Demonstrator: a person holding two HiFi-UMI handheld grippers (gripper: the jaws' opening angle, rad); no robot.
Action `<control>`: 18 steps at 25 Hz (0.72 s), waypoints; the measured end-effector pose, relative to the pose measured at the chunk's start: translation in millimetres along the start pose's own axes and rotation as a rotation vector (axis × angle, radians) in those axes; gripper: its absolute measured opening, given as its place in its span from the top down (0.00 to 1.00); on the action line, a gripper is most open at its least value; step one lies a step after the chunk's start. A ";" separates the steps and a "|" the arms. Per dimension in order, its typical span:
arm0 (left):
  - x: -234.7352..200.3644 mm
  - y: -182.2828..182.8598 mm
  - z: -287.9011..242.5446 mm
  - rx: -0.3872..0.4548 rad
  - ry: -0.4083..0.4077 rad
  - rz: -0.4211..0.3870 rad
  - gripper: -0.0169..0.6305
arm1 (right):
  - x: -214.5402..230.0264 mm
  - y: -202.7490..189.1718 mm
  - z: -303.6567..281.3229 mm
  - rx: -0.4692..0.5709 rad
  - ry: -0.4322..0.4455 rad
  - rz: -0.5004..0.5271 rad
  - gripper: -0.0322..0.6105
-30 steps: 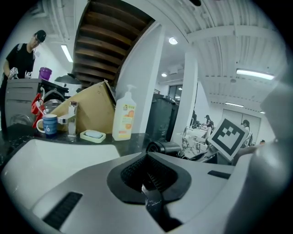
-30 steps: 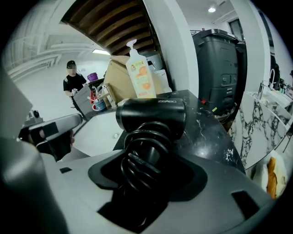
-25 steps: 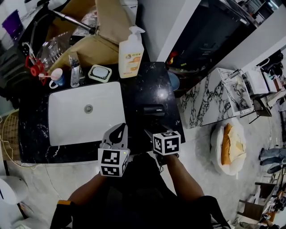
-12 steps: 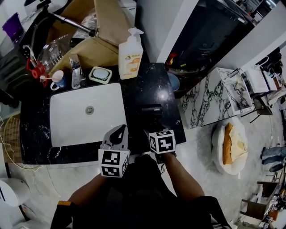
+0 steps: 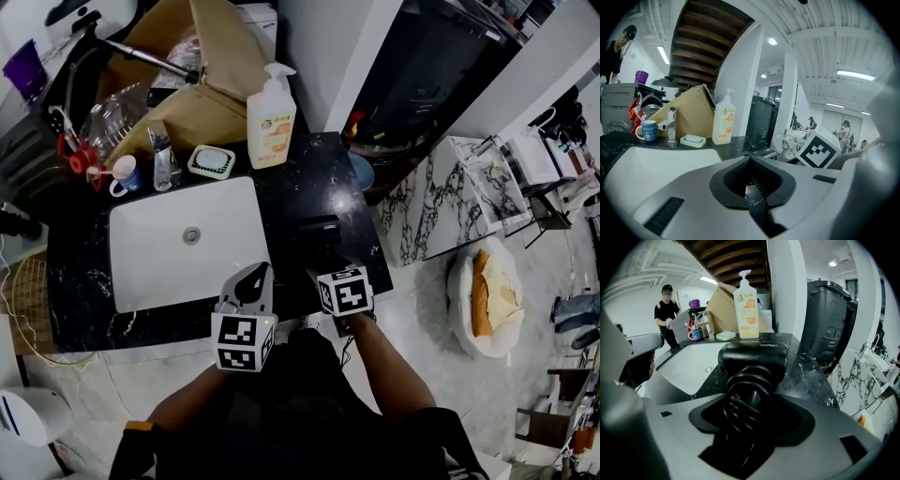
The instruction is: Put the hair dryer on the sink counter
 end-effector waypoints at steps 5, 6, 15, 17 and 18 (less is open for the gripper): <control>0.9 0.3 10.0 0.005 -0.034 -0.001 0.96 | 0.3 -0.7 28.7 0.044 -0.052 -0.033 0.47; 1.5 0.6 11.9 0.007 -0.044 -0.002 0.96 | -0.7 -1.0 36.2 0.057 -0.069 -0.041 0.47; 15.4 3.6 29.7 0.028 -0.175 -0.016 0.96 | -33.9 6.3 111.1 0.238 -0.171 -0.116 0.57; 18.0 1.7 35.1 0.022 -0.202 -0.020 0.96 | -46.4 6.3 124.5 0.271 -0.179 -0.123 0.59; 19.2 0.8 37.9 0.019 -0.215 -0.024 0.96 | -52.4 5.4 130.2 0.284 -0.184 -0.129 0.60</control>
Point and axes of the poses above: the fingertips, and each gripper's own axes: z backward along the fingers, x to its right, y out of its top, the point moved 7 cm from there along z, backward along the fingers, and after that the axes turned 14 degrees about x, right-handed, at the moved point
